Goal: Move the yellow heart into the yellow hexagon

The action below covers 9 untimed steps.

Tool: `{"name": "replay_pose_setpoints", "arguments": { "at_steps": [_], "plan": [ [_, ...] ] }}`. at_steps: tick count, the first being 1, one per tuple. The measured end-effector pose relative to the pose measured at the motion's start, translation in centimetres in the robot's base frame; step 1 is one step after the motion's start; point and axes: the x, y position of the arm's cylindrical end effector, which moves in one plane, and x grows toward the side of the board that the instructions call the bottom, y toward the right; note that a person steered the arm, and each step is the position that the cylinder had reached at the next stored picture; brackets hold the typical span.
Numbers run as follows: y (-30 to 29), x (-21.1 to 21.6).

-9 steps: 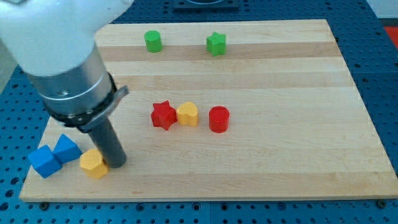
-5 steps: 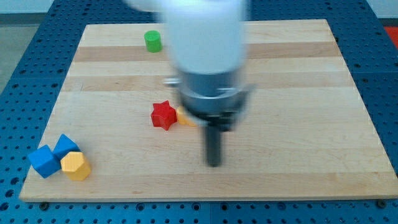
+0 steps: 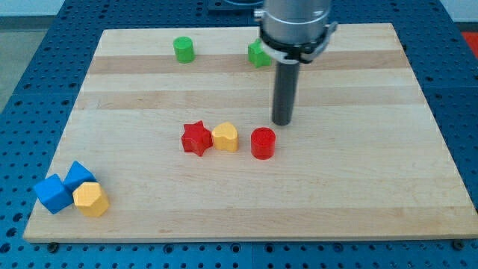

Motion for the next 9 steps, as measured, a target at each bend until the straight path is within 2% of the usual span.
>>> {"name": "replay_pose_setpoints", "arguments": {
  "at_steps": [2,4,6,9],
  "plan": [
    [-3.1,2.9],
    [-6.0,1.4],
    [-9.4,5.2],
    [-4.2,11.9]
  ]
}}
